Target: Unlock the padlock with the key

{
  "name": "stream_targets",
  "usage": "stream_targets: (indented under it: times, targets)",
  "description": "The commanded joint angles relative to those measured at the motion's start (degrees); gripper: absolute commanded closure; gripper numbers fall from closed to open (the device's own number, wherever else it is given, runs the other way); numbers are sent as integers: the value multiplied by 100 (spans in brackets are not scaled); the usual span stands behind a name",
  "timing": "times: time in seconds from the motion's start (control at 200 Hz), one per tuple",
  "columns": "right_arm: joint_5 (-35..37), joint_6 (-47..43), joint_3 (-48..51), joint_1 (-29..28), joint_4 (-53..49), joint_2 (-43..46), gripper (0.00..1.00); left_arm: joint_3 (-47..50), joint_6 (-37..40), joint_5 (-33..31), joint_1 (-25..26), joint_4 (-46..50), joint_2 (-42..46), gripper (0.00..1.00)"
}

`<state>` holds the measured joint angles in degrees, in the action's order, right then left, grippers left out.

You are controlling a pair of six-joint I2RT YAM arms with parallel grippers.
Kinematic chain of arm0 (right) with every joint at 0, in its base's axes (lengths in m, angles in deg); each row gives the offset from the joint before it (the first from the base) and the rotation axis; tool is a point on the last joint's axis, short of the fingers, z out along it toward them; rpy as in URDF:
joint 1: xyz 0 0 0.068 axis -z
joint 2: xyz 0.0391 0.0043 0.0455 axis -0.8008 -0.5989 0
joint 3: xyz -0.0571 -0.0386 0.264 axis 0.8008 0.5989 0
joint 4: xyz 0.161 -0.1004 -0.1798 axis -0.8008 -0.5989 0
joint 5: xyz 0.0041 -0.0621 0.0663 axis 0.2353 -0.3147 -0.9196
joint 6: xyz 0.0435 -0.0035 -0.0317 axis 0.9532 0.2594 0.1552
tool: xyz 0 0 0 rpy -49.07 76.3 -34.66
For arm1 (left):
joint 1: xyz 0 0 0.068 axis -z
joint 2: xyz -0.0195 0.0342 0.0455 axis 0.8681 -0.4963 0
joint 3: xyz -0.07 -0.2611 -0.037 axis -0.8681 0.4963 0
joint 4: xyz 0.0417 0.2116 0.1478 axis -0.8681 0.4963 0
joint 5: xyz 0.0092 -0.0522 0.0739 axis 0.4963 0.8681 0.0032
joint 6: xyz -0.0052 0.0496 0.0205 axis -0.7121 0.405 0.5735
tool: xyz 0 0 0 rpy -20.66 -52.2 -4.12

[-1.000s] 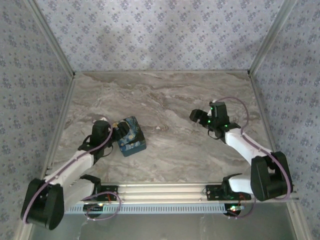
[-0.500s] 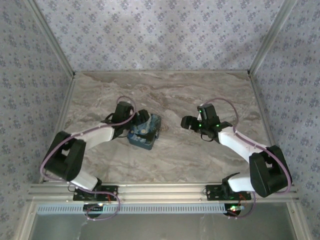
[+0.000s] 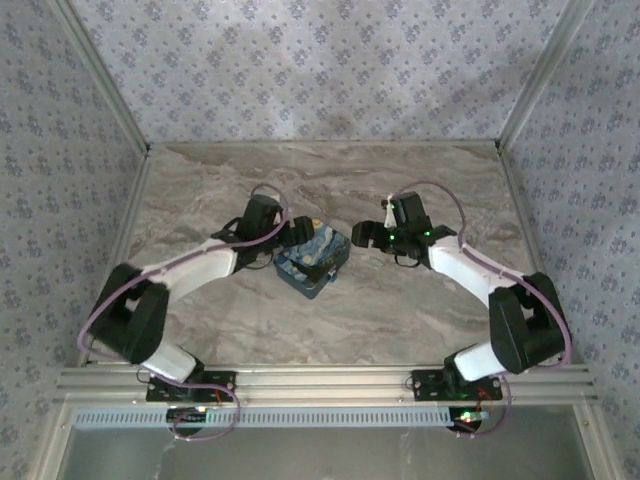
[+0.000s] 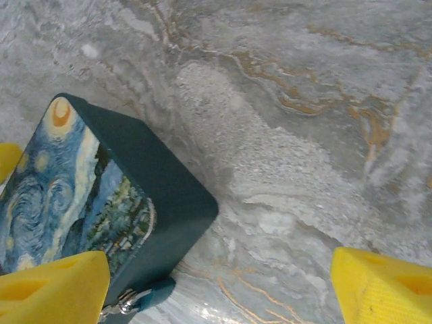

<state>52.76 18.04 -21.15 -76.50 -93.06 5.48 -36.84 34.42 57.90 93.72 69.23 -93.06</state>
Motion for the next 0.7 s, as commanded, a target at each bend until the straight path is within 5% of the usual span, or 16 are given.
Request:
stream_targets:
  times: [0.0,0.275,0.695]
  targets:
    - [-386,-267,-457,-26,-157,-355,13,388,-79,-390,5,741,807,9]
    - [-909,-381,-1278,-52,-167,-1286,16,1387,-1072,-475,764,263,1415,9]
    - [-1353,-606,-1224,-143,-243,-1473,27,484,-593,-355,655,-191,330,8]
